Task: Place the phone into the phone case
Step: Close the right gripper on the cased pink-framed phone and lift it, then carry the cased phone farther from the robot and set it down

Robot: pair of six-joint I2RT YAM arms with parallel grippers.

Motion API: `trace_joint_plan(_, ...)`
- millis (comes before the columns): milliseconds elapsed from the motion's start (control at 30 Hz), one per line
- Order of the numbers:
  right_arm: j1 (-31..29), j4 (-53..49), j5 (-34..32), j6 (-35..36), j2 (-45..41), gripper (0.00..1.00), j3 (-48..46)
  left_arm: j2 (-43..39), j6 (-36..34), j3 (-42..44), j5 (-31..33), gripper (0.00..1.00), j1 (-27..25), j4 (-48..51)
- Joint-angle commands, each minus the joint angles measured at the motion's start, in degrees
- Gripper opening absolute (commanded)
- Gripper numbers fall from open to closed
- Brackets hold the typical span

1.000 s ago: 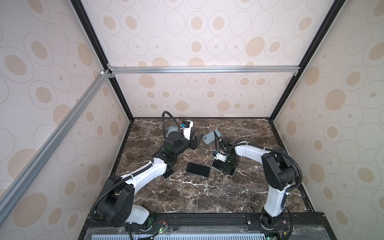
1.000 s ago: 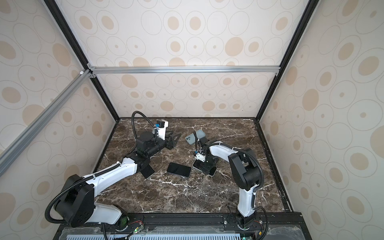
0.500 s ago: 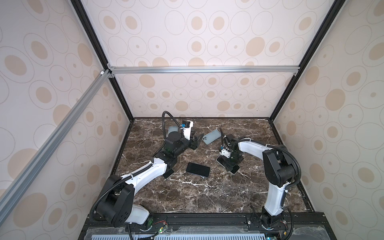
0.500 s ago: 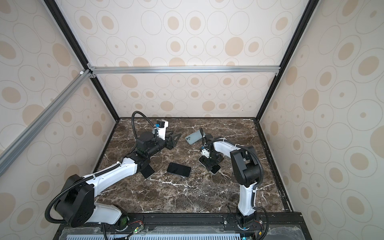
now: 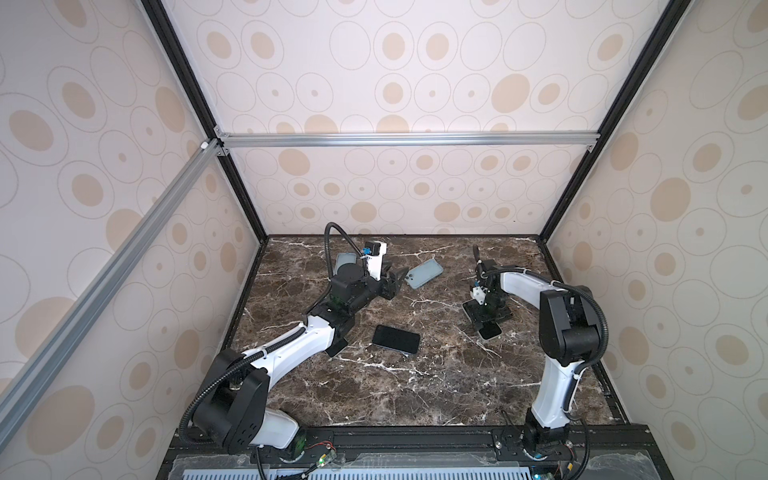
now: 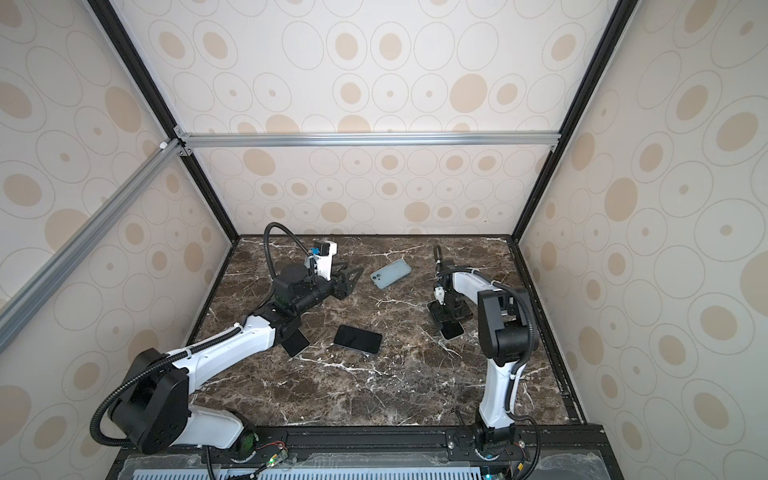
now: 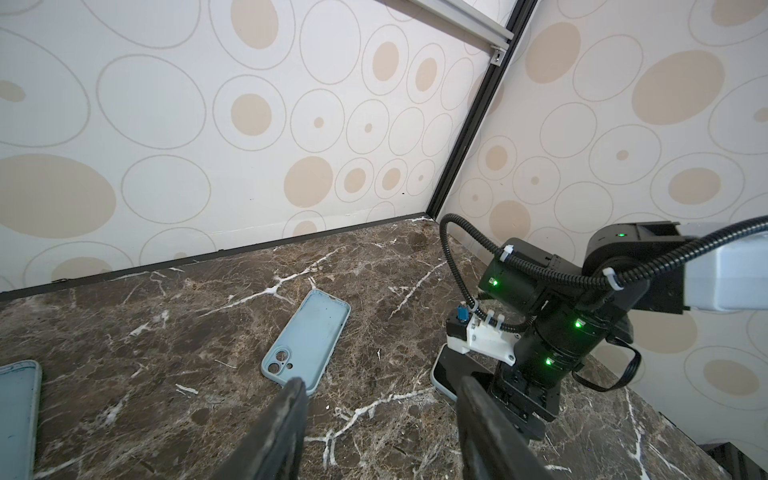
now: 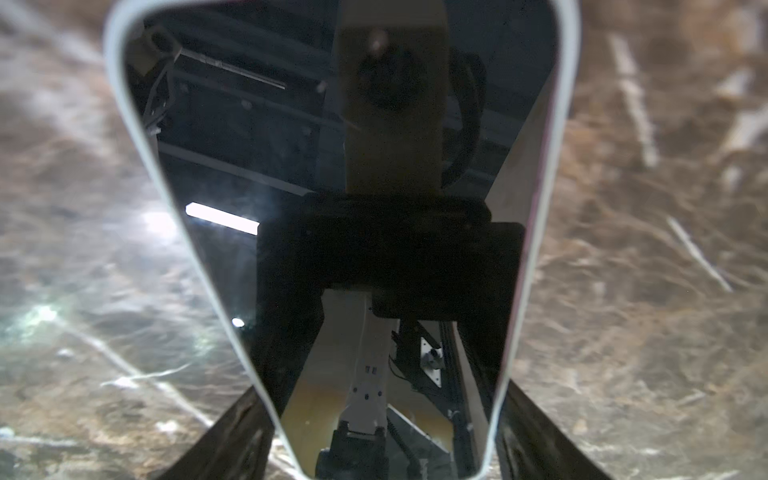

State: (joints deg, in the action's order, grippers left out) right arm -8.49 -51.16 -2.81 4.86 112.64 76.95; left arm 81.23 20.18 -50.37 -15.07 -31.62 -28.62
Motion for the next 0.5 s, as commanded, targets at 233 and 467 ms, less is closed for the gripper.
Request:
trace_joint_plan(233, 6.3, -0.8, 0.2, -5.9, 5.7, 0.81, 4.7, 0.5, 0.5, -0.8, 0.7, 0.57, -0.3, 0.1)
trace_joint_plan(467, 9.2, -1.5, 1.4, -6.8, 7.6, 0.83, 8.6, 0.5, 0.6, -0.9, 0.8, 0.57, -0.3, 0.3)
